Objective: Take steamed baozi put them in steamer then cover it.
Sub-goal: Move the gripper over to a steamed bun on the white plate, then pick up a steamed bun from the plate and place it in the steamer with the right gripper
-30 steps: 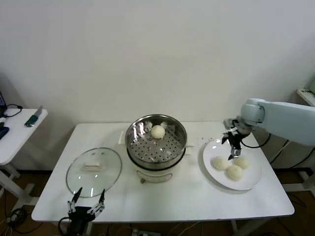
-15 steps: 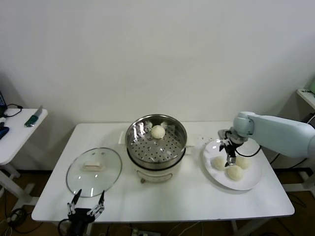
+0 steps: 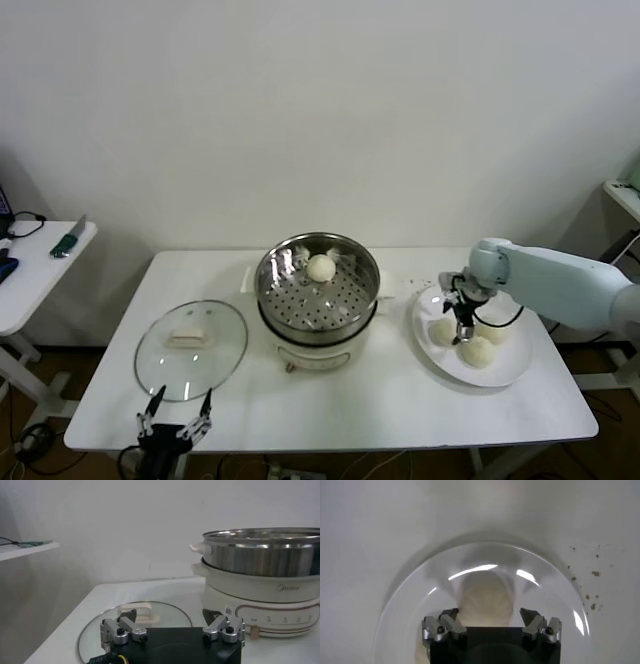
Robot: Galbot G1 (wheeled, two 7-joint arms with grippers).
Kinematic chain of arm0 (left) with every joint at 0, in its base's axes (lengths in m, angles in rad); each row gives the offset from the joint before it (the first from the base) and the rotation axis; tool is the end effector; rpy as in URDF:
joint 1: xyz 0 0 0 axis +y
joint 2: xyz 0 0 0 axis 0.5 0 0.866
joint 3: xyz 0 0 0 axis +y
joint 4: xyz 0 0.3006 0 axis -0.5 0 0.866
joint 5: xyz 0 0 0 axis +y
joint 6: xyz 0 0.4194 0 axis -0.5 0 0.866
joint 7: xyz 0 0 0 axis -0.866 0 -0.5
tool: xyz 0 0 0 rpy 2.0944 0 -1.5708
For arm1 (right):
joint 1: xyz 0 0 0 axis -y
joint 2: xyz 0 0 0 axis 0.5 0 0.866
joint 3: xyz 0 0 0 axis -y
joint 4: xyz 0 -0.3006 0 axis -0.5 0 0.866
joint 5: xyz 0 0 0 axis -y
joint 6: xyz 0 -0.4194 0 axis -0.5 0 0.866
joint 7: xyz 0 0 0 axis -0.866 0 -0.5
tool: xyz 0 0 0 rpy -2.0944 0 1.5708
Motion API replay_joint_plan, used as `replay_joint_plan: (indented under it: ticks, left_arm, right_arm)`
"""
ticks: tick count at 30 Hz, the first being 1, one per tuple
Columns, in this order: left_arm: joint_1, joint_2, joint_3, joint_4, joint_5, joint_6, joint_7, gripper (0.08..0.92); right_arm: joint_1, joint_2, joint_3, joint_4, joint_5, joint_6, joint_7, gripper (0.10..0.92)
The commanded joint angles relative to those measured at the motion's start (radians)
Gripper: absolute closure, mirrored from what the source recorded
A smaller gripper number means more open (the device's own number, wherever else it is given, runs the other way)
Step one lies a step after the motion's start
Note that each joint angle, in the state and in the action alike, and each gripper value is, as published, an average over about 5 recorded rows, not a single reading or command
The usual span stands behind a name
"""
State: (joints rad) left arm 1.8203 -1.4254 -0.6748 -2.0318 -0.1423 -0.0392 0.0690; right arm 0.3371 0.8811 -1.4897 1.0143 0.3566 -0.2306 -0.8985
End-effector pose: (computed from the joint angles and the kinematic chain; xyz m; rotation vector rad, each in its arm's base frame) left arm 0.1927 0.0725 -0.3342 -0.0138 -2.8815 -0.0833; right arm 0.5688 -0.0840 -0.2625 1.1915 -1.2896 1.2844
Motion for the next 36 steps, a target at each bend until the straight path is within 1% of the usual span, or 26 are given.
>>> replay_joint_plan:
  ticks: [1,10,17,21,28,36]
  left_arm:
    - [0.001,0.002,-0.001,0.002,0.0,0.0,0.0,0.177]
    - [-0.001,0.004,-0.001,0.0,0.0,0.001,0.0,0.177]
    - [-0.002,0.006,-0.001,0.001,0.002,0.002,0.0,0.177]
    - [-0.003,0.005,-0.001,-0.002,0.005,0.003,0.001,0.177]
    - [-0.002,0.01,0.002,-0.008,0.007,0.005,0.001,0.177]
    - [-0.003,0.015,0.011,-0.017,0.007,0.005,0.001,0.177]
  right_arm:
    - [-0.031,0.003,0.029,-0.008,-0.014,-0.003,0.007,0.277]
    - [-0.025,0.004,0.032,-0.008,-0.035,-0.001,0.001,0.365]
    - [0.069,0.002,0.0,0.023,0.001,0.015,-0.035,0.377]
    - [0.19,-0.002,-0.078,0.074,0.059,0.024,-0.059,0.38]
    - [0.52,0.023,-0.263,0.193,0.213,0.035,-0.12,0.373]
    - [0.777,0.156,-0.317,0.275,0.43,0.01,-0.158,0.372]
